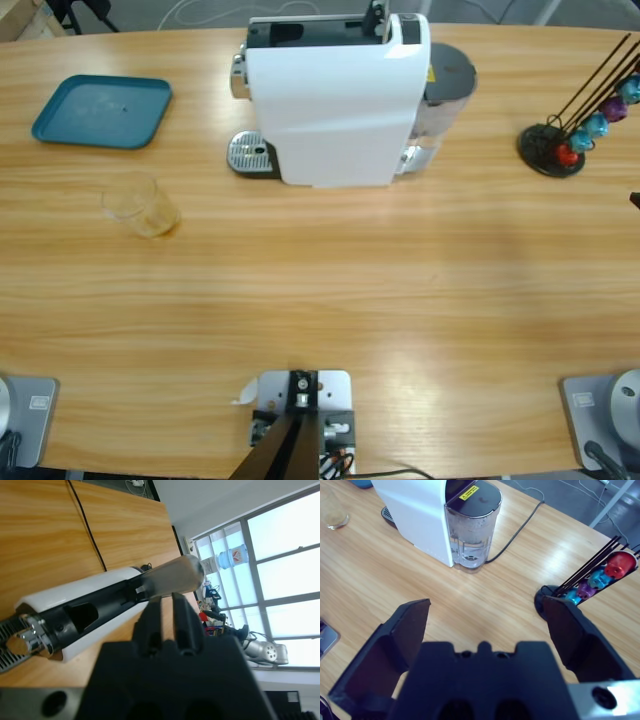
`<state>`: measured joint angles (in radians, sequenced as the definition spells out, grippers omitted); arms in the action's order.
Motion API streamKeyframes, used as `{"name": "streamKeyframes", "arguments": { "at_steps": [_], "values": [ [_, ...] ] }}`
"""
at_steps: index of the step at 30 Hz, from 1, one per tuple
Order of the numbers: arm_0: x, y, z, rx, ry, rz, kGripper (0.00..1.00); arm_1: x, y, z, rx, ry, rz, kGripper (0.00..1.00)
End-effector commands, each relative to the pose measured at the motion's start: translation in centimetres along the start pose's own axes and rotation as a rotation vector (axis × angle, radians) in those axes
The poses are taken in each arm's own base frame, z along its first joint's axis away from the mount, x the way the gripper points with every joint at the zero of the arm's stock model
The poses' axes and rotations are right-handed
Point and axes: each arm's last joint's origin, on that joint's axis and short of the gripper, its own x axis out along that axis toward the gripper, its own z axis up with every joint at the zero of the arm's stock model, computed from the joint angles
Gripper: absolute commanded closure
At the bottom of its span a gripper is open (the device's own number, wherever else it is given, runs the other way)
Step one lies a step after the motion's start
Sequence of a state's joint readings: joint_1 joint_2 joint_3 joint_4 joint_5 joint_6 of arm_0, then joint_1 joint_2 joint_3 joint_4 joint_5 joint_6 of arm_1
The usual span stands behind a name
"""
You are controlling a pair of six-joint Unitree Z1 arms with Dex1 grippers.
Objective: Pour coffee
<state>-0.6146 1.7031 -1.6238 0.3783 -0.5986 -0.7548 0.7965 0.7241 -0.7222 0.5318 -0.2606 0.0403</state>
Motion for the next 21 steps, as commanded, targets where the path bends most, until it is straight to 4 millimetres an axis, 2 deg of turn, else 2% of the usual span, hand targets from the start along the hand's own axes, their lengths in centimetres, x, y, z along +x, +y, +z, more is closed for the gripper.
{"name": "streamKeyframes", "arguments": {
  "at_steps": [1,4,8,11,13,14,15,16,21],
  "values": [
    [-0.5,-1.6,-2.6,0.535,-0.1,0.175,0.035,1.2,0.2,-0.6,-0.007,0.061,-0.009,0.0],
    [-2.0,-1.2,-6.0,0.761,-0.001,0.234,0.028,0.5,0.0,-0.2,0.016,0.033,-0.014,0.0],
    [-7.3,0.3,-10.6,0.98,0.182,0.355,0.027,-1.2,-0.8,-0.8,0.088,-0.025,-0.092,0.0],
    [-10.1,1.3,-13.2,1.065,0.294,0.398,0.0,-1.6,-1.5,-0.5,0.148,0.001,-0.226,0.0],
    [-11.1,2.0,-14.5,1.081,0.353,0.403,0.0,-1.5,-2.1,0.7,0.194,0.032,-0.319,0.003],
    [-11.5,2.4,-15.1,1.082,0.367,0.404,0.0,-1.4,-2.4,1.4,0.179,0.044,-0.352,0.042],
    [-11.9,2.9,-15.9,1.079,0.377,0.407,0.0,-0.8,-2.7,2.1,0.164,0.058,-0.378,0.127],
    [-12.3,3.3,-16.5,1.076,0.381,0.413,0.0,0.0,-3.0,2.6,0.168,0.083,-0.408,0.151],
    [-13.7,3.5,-17.6,1.072,0.358,0.415,0.0,3.7,-4.4,3.2,0.22,0.08,-0.541,0.156]
  ]
}}
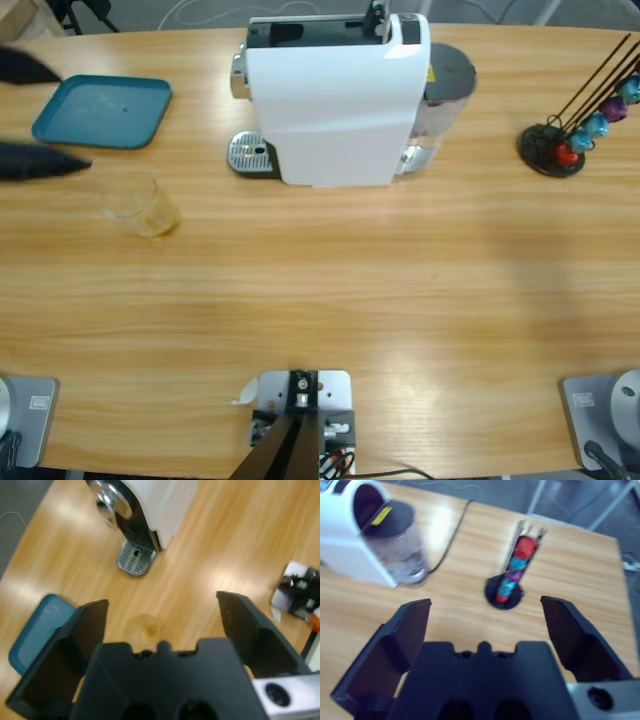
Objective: Pour coffee
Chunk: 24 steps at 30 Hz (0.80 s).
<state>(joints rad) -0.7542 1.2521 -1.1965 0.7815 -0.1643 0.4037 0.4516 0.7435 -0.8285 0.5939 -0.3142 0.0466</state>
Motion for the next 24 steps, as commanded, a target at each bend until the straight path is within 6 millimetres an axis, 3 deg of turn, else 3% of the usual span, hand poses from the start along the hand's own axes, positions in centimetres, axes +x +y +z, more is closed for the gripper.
{"name": "streamKeyframes", "arguments": {
  "at_steps": [1,5,8,11,14,24],
  "values": [
    [-1.6,-1.8,-3.5,0.003,0.017,0.009,0.0,6.1,0.3,1.5,0.043,0.059,-0.198,0.156],
    [-1.7,-1.9,-3.7,-0.026,0.016,0.01,0.001,9.4,0.8,0.9,0.179,0.088,-0.177,0.156],
    [-1.5,-1.7,-3.5,-0.038,0.025,0.011,0.004,11.3,1.2,0.7,0.193,0.114,-0.147,0.156],
    [-1.3,-1.5,-3.2,-0.04,0.028,0.016,0.004,13.0,1.4,-0.8,0.201,0.124,-0.147,0.161],
    [-1.2,-1.3,-2.8,-0.051,0.026,0.023,0.004,13.6,1.5,-2.0,0.205,0.118,-0.146,0.239],
    [-0.2,-0.8,-2.0,-0.072,0.038,0.018,0.004,14.4,1.0,-1.5,0.211,0.062,-0.193,0.242]
  ]
}}
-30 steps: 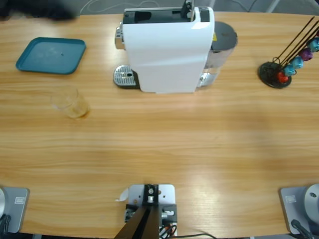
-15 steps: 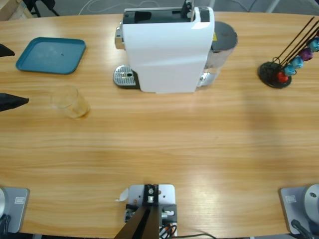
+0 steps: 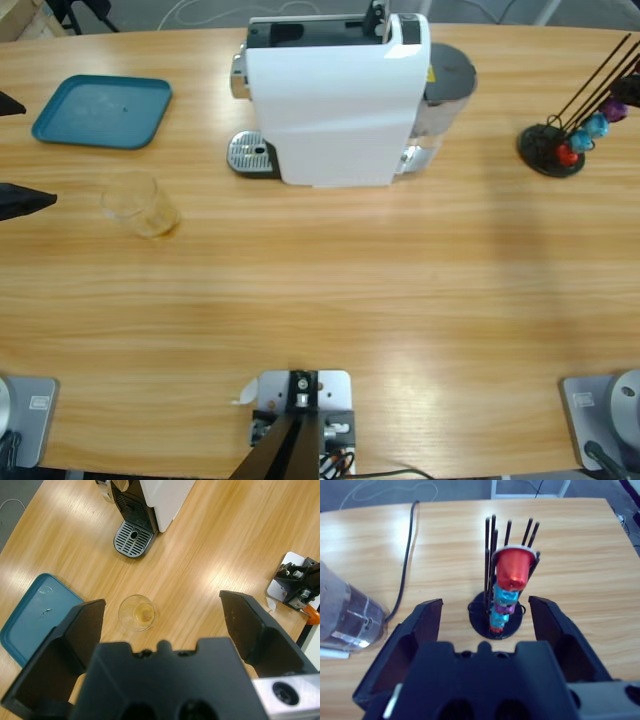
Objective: Pour coffee
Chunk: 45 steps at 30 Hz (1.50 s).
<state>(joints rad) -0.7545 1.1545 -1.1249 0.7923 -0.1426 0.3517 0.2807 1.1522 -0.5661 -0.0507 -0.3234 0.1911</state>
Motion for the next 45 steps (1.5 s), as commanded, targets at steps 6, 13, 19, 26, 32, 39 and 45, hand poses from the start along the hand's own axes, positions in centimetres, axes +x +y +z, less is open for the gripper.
{"name": "streamKeyframes", "arguments": {
  "at_steps": [6,13,19,26,32,39,45],
  "values": [
    [1.9,0.4,0.4,-0.024,0.057,-0.011,0.004,1.4,-0.5,-0.6,-0.007,0.01,-0.101,0.317],
    [2.4,0.6,0.6,-0.026,0.063,-0.015,0.004,1.5,-0.6,-1.0,-0.022,0.019,-0.108,0.391],
    [2.7,0.6,0.8,-0.025,0.062,-0.02,0.004,1.7,-0.6,-0.8,-0.035,0.005,-0.117,0.396],
    [2.9,0.6,0.9,-0.024,0.066,-0.026,0.004,2.0,-0.8,-0.8,-0.023,0.012,-0.136,0.405],
    [2.9,0.6,0.8,-0.025,0.069,-0.025,0.004,2.3,-1.0,-0.8,-0.018,0.014,-0.152,0.538],
    [2.9,0.6,0.9,-0.025,0.068,-0.026,0.004,2.5,-0.9,-0.9,-0.023,0.02,-0.149,0.575],
    [3.0,0.6,0.7,-0.03,0.072,-0.028,0.004,2.7,-0.8,-0.8,-0.019,0.013,-0.147,0.575]
  ]
}}
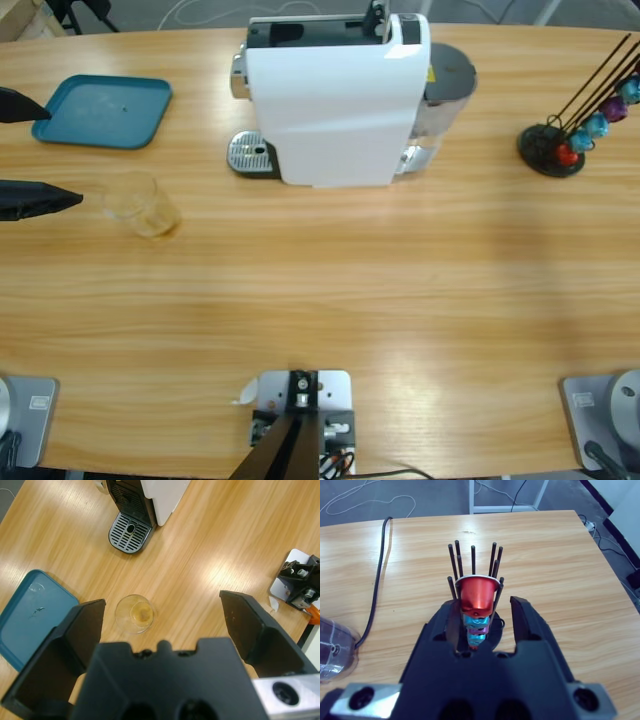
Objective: Pour coffee
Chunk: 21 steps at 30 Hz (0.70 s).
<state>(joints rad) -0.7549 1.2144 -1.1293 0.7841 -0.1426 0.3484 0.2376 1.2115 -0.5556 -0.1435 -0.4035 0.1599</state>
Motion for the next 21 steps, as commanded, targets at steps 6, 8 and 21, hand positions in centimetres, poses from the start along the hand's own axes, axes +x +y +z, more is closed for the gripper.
{"name": "streamKeyframes", "arguments": {
  "at_steps": [6,8,21],
  "values": [
    [1.34,0.0,-0.02,-0.02,0.034,-0.016,0.004,1.2,-0.14,-1.23,-0.017,0.046,-0.038,0.575],
    [1.35,0.0,-0.04,-0.02,0.034,-0.016,0.004,1.26,-0.2,-1.21,-0.013,0.046,-0.042,0.575],
    [1.25,-0.24,-0.24,-0.025,0.034,-0.02,0.004,1.47,-0.29,-1.21,-0.007,0.048,-0.053,0.984]
  ]
}}
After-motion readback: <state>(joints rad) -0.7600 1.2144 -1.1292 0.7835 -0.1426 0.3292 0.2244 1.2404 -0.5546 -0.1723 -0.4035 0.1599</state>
